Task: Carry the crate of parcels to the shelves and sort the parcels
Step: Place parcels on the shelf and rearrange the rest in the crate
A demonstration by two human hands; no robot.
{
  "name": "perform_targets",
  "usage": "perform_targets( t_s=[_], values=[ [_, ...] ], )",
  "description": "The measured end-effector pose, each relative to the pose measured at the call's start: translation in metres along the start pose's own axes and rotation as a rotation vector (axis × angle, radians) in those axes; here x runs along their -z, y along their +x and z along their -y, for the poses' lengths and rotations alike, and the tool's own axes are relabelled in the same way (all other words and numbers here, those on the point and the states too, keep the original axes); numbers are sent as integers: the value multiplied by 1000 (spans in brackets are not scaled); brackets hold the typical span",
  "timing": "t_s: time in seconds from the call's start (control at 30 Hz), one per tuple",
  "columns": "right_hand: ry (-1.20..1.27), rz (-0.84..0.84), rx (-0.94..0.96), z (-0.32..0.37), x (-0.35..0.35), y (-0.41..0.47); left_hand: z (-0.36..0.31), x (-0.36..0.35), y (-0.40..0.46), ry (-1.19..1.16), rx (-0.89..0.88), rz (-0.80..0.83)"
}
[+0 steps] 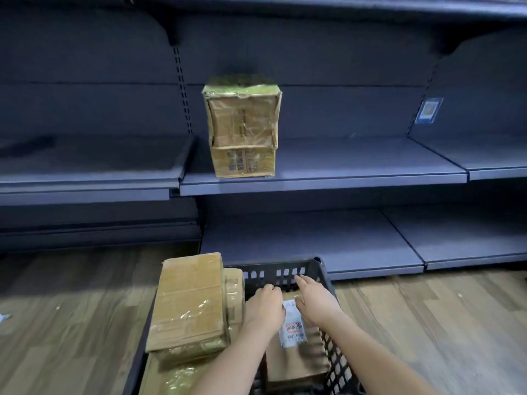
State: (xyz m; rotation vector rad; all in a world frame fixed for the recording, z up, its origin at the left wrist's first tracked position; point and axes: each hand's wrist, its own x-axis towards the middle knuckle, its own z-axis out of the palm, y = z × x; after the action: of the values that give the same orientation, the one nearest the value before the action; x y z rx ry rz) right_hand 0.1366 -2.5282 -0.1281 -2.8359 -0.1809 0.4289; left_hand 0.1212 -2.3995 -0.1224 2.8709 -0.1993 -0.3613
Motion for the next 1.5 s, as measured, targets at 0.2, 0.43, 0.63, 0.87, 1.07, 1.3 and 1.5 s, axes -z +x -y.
perform_targets(
  t_s=[0.2, 0.43, 0.63, 0.87, 1.07, 1.3, 1.5],
  values=[
    [133, -138, 9, 47, 45, -29, 10, 69, -39, -31, -11, -207],
    [166, -62, 70, 109, 36, -45, 75, 89, -82, -67, 170, -282],
    [251, 168, 101, 154, -5, -42, 137, 63, -97, -95, 500, -134],
    [365, 194, 116, 160, -33, -34, 167, 40, -89, -284, 554, -28],
    [350, 124, 122, 150, -33, -37, 158, 48, -88, -593, 476, -195],
    [736, -103, 95, 115, 10, -48, 117, 88, -98, -838, 217, -295],
    [1046, -204, -71, 70, 50, -66, 77, 104, -109, -753, 25, -262]
  ],
)
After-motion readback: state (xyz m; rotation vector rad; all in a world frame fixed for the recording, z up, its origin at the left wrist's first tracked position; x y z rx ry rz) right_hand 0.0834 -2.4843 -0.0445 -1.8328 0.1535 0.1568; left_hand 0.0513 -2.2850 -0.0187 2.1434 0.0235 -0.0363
